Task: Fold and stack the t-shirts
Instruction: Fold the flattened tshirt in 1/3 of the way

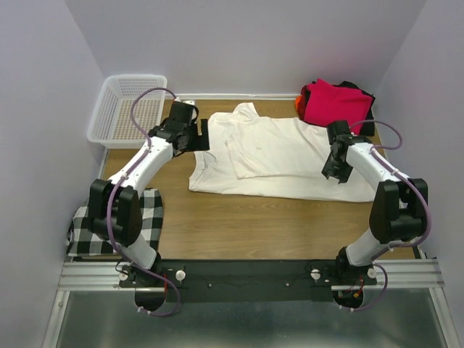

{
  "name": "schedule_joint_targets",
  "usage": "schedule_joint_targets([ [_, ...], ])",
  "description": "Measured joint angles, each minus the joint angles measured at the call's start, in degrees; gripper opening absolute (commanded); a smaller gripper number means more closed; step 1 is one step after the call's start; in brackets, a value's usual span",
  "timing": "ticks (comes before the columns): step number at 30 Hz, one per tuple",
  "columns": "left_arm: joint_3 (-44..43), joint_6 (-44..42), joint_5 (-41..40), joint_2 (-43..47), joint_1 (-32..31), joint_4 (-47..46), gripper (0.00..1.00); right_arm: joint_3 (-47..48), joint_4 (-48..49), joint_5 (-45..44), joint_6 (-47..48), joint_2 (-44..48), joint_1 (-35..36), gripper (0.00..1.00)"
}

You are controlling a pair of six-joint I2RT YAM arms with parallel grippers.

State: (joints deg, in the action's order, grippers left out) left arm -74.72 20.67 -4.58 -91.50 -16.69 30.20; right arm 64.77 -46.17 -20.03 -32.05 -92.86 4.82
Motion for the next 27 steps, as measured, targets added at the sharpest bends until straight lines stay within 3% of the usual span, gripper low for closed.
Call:
schedule_joint_targets([
  [6, -5.27, -2.36, 9.38, -9.01, -6.38, -3.23, 0.90, 2.32, 0.46, 1.11, -0.07, 0.28, 0.20, 0.51],
  [15, -9.42, -5.62, 18.75, -17.70, -11.08, -2.73, 0.78, 4.50, 1.33, 1.27, -0.55, -0.59, 0.20, 0.51],
  [27, -10.03, -7.67, 22.40, -21.49, -13.57, 0.17, 0.68, 3.69, 1.46, 1.27, -1.03, -1.22, 0.22, 0.51],
])
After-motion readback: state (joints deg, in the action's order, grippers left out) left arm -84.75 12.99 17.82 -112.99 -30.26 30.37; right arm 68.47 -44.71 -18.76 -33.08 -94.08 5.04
